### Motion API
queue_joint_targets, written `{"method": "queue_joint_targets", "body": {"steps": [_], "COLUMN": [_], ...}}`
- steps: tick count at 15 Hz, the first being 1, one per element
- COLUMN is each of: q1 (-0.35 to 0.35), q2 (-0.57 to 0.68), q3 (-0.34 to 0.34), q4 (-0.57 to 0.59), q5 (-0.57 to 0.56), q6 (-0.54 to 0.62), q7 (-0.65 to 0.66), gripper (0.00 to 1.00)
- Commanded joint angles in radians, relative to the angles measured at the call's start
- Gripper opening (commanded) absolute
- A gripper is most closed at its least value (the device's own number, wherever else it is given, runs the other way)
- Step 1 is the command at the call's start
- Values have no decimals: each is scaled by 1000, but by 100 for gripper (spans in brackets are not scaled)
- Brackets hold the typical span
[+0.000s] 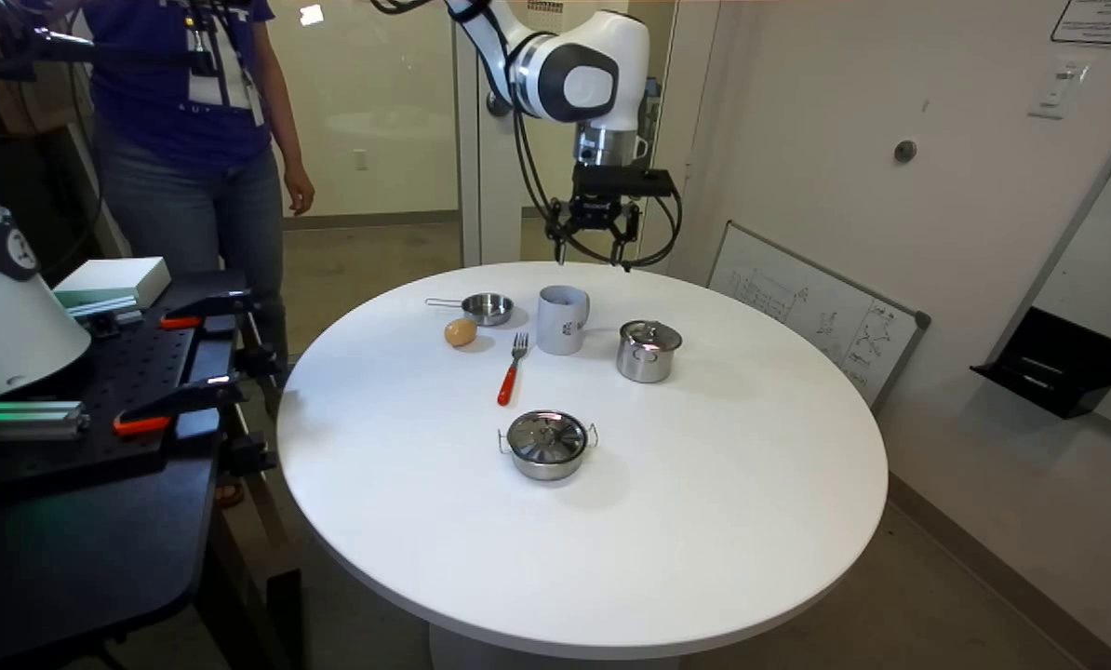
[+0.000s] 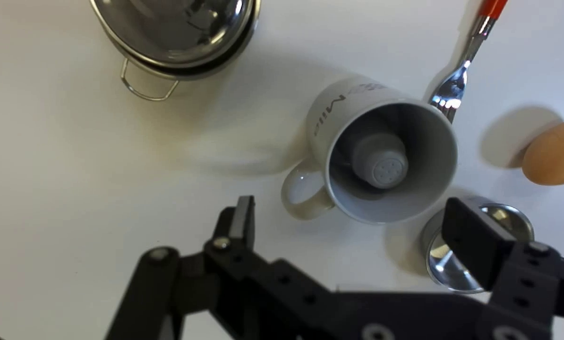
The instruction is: Pick up the object from the table and put it in the cup
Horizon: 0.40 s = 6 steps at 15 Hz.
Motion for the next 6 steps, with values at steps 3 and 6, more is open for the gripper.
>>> {"method": "queue_joint_targets", "body": {"steps": [3,6], "q1": [-6,-6], "q2": [-20,-15], "q3": [6,6], "q4": [3,2], "q5": [-7,-7], "q6": [6,6], "q7": [6,6], "gripper": [100,100]}}
